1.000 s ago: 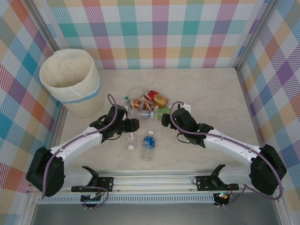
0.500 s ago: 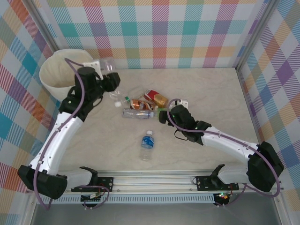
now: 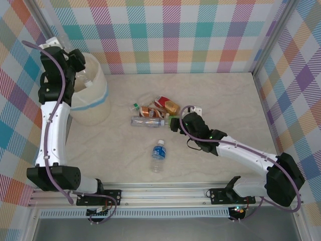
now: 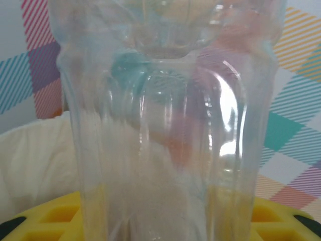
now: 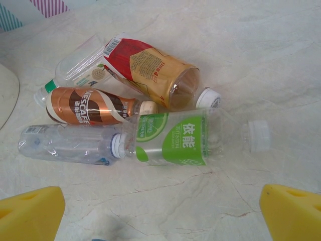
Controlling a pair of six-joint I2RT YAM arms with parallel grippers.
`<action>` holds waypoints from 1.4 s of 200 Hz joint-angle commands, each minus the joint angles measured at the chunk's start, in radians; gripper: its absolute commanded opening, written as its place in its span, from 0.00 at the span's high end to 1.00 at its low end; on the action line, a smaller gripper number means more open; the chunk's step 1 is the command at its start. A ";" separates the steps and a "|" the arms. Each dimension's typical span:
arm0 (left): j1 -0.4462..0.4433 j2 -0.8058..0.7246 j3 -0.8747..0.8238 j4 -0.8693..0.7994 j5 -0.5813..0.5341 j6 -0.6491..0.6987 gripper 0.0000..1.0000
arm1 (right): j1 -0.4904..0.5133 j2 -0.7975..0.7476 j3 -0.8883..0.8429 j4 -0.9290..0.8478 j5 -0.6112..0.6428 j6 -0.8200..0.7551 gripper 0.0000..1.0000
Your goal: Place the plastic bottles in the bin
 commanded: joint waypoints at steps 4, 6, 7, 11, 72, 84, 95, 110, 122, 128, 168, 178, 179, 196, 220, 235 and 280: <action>0.068 0.051 0.067 -0.010 -0.023 0.055 0.57 | -0.004 -0.017 -0.003 0.011 0.015 -0.010 0.00; 0.071 0.057 0.070 -0.012 -0.026 0.060 0.57 | -0.004 -0.017 -0.003 0.010 0.016 -0.010 0.00; 0.074 0.059 0.070 -0.013 -0.028 0.062 0.57 | -0.004 -0.017 -0.004 0.009 0.016 -0.010 0.00; 0.082 0.068 0.075 -0.016 -0.039 0.071 0.57 | -0.004 -0.017 -0.002 0.010 0.015 -0.008 0.00; 0.214 0.192 0.111 -0.021 -0.133 0.189 0.55 | -0.005 -0.015 -0.005 0.002 0.016 0.001 0.00; 0.221 0.226 0.138 -0.047 -0.151 0.205 0.51 | -0.005 -0.011 -0.005 0.003 0.016 0.001 0.00; 0.221 0.264 0.182 -0.101 -0.183 0.211 0.41 | -0.005 -0.007 -0.003 0.007 0.015 0.001 0.00; 0.221 0.308 0.253 -0.191 -0.248 0.171 0.28 | -0.005 0.002 -0.001 0.009 0.013 0.002 0.00; 0.221 0.344 0.314 -0.264 -0.250 0.143 0.19 | -0.004 0.009 0.007 0.009 0.007 0.003 0.00; 0.222 0.359 0.344 -0.296 -0.241 0.129 0.15 | -0.004 0.012 0.009 0.007 0.005 0.001 0.00; 0.197 0.365 0.404 -0.347 -0.198 0.085 0.00 | -0.004 0.015 0.019 -0.011 0.000 -0.011 0.00; 0.193 0.354 0.402 -0.349 -0.184 0.082 0.00 | -0.004 0.015 0.018 -0.014 0.001 -0.012 0.00; 0.192 0.352 0.401 -0.351 -0.183 0.081 0.00 | -0.004 0.016 0.018 -0.014 0.000 -0.011 0.00; 0.143 0.329 0.386 -0.346 -0.129 0.063 0.00 | -0.004 0.019 0.014 -0.023 -0.011 -0.008 0.00; 0.065 0.309 0.373 -0.334 -0.117 0.056 0.00 | -0.004 0.017 0.004 -0.049 -0.051 0.004 0.00; 0.013 0.300 0.370 -0.332 -0.133 0.037 0.00 | -0.005 0.016 -0.016 -0.052 -0.075 0.039 0.00; -0.110 0.192 0.189 -0.224 -0.111 -0.059 0.00 | -0.005 0.038 -0.040 -0.059 -0.166 0.131 0.00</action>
